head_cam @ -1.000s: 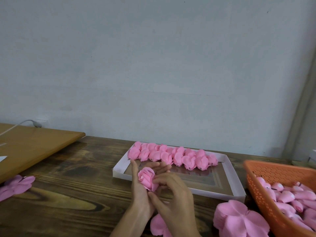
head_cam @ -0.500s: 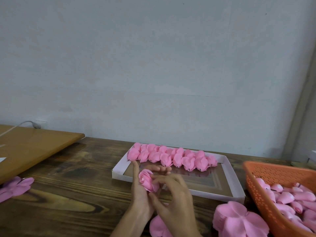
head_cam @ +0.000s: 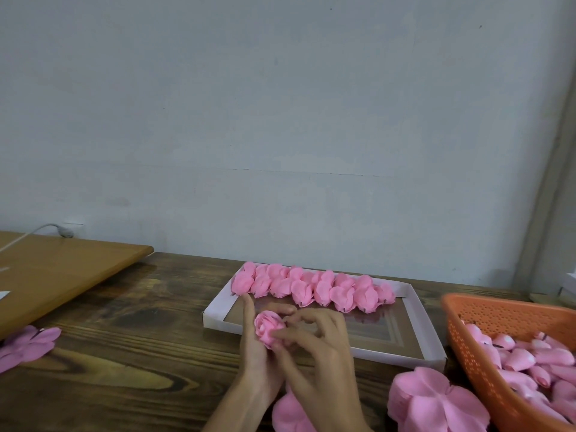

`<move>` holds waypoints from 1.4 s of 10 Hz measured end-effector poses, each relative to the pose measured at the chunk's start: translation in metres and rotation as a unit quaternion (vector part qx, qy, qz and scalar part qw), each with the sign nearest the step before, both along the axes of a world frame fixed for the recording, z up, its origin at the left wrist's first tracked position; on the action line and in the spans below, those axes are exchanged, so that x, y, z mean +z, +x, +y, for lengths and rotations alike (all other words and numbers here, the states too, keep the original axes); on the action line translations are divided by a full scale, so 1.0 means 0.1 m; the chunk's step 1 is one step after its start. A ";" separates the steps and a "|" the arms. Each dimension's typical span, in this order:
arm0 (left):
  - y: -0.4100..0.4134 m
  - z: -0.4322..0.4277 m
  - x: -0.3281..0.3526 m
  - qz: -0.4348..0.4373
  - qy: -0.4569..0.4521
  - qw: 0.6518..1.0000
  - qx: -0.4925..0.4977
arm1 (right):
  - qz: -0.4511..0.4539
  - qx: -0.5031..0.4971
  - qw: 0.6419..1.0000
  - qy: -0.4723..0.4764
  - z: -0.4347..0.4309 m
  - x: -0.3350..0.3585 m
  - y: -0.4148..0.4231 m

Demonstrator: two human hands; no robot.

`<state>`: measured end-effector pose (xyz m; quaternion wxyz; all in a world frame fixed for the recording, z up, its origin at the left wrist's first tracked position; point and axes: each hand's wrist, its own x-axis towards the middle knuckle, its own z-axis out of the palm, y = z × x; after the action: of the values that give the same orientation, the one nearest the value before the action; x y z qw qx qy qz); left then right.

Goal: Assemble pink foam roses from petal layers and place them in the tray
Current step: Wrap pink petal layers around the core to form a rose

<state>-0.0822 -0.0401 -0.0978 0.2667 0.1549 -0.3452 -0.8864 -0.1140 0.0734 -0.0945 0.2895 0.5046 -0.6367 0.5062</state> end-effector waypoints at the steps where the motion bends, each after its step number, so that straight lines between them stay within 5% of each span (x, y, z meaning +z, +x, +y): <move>1: 0.01 0.00 0.05 0.033 0.035 0.999 0.013 | -0.048 0.018 0.999 0.004 0.04 0.03 0.00; 3: 0.01 0.05 0.03 0.025 0.066 0.996 -0.045 | -0.056 0.008 0.996 0.063 0.11 0.07 -0.04; 7: -0.07 -0.06 -0.05 -0.002 0.069 0.998 -0.009 | -0.064 0.063 0.987 0.131 0.16 0.08 -0.17; 12: -0.12 -0.09 -0.09 0.038 0.040 0.998 -0.006 | 0.023 0.050 0.979 0.196 0.18 0.07 -0.19; 14: -0.16 -0.12 -0.14 -0.010 0.063 0.997 0.033 | 0.078 -0.006 0.977 0.198 0.19 0.13 -0.11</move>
<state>-0.0986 -0.0525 -0.1121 0.2825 0.1917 -0.2856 -0.8955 -0.1253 0.0924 -0.0819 0.2357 0.5863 -0.7024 0.3277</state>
